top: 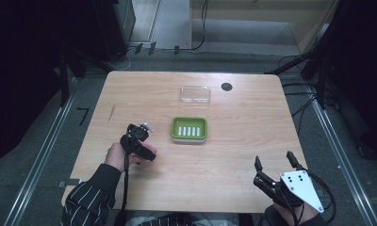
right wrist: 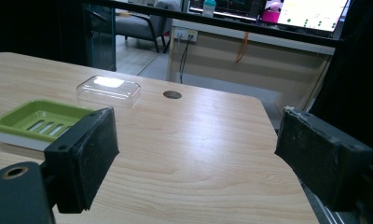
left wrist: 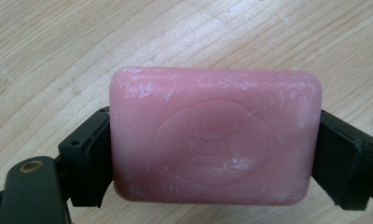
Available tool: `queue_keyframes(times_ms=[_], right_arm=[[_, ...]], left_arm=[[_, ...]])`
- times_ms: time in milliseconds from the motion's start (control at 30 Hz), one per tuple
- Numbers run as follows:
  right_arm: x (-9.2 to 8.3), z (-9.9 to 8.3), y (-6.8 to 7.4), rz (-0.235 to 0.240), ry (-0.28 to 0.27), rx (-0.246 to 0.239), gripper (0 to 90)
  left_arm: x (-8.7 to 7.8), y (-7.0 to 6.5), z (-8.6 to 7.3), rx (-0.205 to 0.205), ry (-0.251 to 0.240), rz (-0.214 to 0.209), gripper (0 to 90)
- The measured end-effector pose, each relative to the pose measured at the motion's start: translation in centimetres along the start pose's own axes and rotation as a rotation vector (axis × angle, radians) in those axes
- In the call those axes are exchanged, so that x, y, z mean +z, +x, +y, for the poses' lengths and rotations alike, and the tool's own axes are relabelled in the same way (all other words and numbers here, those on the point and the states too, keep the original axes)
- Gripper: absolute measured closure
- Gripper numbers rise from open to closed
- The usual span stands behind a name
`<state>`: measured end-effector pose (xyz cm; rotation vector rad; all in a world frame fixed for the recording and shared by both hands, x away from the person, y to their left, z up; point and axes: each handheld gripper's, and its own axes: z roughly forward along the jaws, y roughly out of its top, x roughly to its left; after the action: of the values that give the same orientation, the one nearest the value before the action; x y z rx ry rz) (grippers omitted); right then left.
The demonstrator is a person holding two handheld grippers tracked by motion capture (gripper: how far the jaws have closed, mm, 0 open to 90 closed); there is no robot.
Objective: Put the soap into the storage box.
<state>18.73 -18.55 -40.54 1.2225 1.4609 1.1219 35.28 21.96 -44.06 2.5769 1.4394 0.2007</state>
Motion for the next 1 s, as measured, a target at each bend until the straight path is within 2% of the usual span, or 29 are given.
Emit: queue_keyframes(times_ms=[433,1000], right_arm=[[0.0,0.0,-0.1,-0.001,-0.002,-0.002,12.7],[0.0,0.0,-0.1,-0.001,0.000,-0.001,12.7]], left_arm=[[-0.2,-0.8,1.0,0.044,0.009,-0.019,13.6],[-0.6,-1.0,2.1,0.076,-0.001,-0.025,13.6]])
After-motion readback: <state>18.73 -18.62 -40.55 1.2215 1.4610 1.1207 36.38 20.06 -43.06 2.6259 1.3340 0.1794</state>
